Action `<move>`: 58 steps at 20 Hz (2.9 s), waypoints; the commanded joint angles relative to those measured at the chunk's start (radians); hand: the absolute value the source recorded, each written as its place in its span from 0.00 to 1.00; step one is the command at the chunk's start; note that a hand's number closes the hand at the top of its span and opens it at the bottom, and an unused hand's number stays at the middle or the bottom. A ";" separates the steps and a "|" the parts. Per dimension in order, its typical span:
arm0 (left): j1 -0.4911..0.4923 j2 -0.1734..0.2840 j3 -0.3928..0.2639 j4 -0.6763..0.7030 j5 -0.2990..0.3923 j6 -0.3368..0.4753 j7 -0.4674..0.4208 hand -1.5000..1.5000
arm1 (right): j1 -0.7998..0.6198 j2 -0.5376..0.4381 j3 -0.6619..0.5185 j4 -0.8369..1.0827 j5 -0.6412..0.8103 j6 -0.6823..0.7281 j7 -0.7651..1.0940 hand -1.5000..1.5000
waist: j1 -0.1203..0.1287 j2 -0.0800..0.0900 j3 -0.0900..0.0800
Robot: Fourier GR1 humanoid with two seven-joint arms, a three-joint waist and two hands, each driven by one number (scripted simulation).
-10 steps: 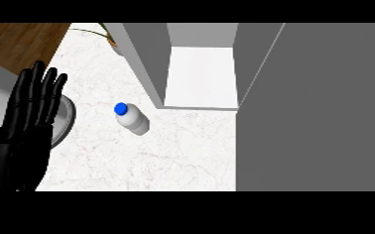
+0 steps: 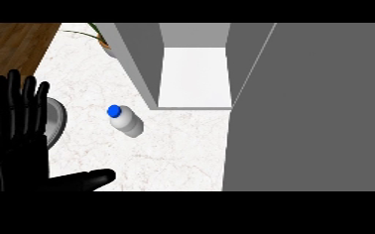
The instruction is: Pick up the bottled water, place it into the cabinet and close the cabinet
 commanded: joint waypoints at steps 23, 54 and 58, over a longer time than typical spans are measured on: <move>0.068 -0.007 -0.213 -0.041 -0.183 0.219 0.248 0.00 | 0.056 0.048 0.351 -0.334 0.188 -0.106 0.341 0.00 | -0.006 0.002 -0.002; 0.007 -0.007 0.125 0.812 0.220 0.000 -0.364 0.00 | -0.032 -0.013 0.477 -0.346 0.292 -0.257 0.425 0.00 | -0.009 0.002 -0.004; -0.078 -0.011 0.155 0.938 0.235 -0.022 -0.420 0.00 | 0.012 -0.044 0.392 -0.278 0.187 -0.244 0.309 0.00 | -0.007 0.003 -0.002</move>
